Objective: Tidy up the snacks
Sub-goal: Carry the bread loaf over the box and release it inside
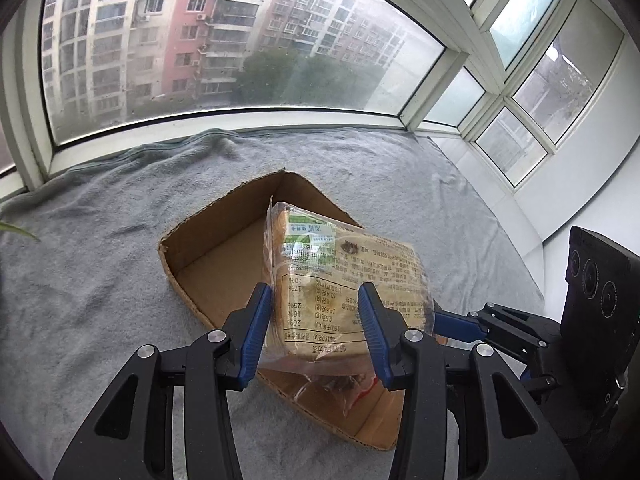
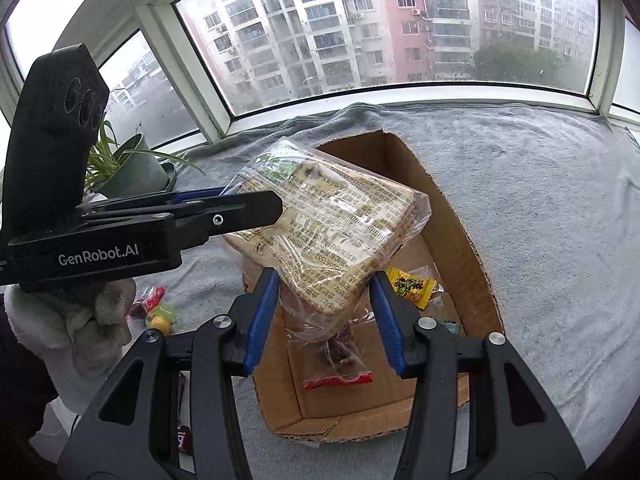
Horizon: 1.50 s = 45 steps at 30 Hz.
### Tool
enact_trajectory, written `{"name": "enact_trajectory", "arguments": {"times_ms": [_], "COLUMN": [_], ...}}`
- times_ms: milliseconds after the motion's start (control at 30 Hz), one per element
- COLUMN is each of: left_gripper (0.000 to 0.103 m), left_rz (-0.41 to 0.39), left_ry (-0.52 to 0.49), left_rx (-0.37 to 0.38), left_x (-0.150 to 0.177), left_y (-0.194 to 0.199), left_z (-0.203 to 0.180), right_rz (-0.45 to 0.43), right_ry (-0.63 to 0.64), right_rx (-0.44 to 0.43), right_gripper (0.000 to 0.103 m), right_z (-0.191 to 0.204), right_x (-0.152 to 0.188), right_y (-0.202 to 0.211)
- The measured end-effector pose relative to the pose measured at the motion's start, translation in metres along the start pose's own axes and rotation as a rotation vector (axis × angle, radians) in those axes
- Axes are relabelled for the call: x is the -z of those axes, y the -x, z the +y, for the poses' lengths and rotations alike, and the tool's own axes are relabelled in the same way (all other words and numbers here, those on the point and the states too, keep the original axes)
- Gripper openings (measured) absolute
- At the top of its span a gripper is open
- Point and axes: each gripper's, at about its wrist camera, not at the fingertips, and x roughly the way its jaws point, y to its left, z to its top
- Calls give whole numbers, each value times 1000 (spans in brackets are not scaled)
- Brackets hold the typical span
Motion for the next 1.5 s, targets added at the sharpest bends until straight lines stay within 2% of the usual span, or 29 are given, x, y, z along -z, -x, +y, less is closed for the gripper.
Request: {"name": "enact_trajectory", "arguments": {"times_ms": [367, 467, 533, 700, 900, 1100, 1433, 1467, 1500], "left_gripper": [43, 43, 40, 40, 40, 40, 43, 43, 43], "left_rz": [40, 54, 78, 68, 47, 4, -55, -59, -61], "left_ry": [-7, -10, 4, -3, 12, -4, 36, 50, 65], "left_rx": [-41, -62, -84, -96, -95, -113, -183, -186, -193], "left_x": [-5, -6, -5, -5, -6, 2, 47, 54, 60], "left_y": [-32, -40, -47, -44, -22, 22, 103, 110, 116], "left_z": [7, 6, 7, 6, 15, 24, 66, 73, 78], "right_rz": [45, 54, 53, 32, 16, -10, -23, -22, -21], "right_ry": [21, 46, 57, 66, 86, 134, 214, 218, 221], "right_rx": [48, 109, 131, 134, 121, 78, -5, -14, -25], "right_gripper": [50, 50, 50, 50, 50, 50, 50, 52, 57], "right_z": [-14, -15, -15, -11, 1, 27, 79, 83, 88], "right_x": [-2, -1, -2, -6, -3, 5, 33, 36, 38], "right_y": [-33, -41, -42, -33, -17, 6, 40, 42, 43]}}
